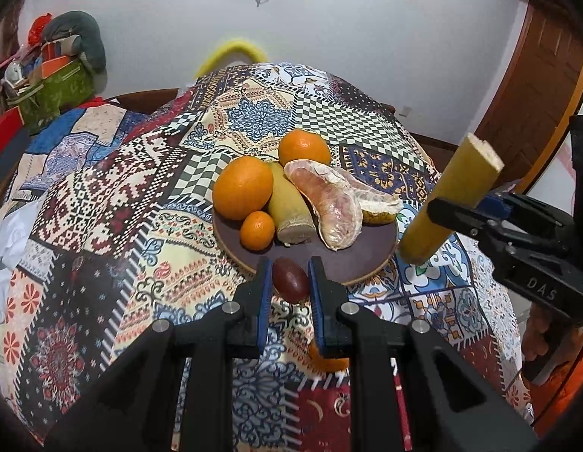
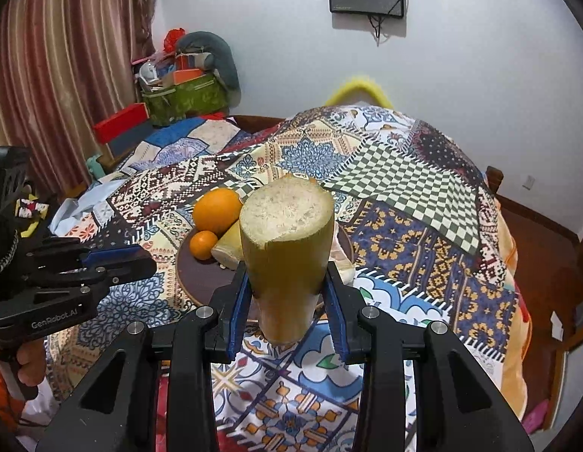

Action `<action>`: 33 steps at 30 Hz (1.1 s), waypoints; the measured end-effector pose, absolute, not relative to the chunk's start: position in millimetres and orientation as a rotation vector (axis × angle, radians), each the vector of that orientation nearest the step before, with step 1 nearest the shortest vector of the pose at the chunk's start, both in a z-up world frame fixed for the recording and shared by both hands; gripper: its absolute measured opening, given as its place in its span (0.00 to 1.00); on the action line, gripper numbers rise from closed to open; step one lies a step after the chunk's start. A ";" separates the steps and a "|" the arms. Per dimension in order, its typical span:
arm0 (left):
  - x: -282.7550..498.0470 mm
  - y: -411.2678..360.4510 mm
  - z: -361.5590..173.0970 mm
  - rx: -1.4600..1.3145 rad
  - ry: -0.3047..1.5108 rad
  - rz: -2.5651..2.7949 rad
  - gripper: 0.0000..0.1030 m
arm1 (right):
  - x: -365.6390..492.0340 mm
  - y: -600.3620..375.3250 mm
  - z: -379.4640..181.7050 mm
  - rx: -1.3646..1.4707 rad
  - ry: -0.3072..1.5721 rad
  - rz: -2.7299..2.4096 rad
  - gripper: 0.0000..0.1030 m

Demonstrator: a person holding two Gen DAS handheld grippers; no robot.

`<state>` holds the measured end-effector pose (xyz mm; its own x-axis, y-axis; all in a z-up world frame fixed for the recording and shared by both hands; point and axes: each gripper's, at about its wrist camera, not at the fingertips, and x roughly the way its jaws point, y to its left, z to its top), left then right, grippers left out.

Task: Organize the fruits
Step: 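Carry the yellow cylinder with the right tool while the left tool carries the date to the plate, then lower the cylinder onto the plate with the right tool while the left tool releases the date there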

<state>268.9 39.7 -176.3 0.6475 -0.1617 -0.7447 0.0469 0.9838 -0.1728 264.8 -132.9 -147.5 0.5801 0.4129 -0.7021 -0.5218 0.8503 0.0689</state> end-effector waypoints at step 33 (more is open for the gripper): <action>314.8 25.9 -211.5 -0.078 0.902 -0.118 0.18 | 308.3 -127.9 -184.1 -0.081 0.871 0.550 0.35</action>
<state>314.8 25.9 -211.5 0.6139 -0.1348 -0.7778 0.0695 0.9907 -0.1168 308.3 -127.9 -184.1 0.5149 0.4248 -0.7446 -0.4893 0.8588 0.1516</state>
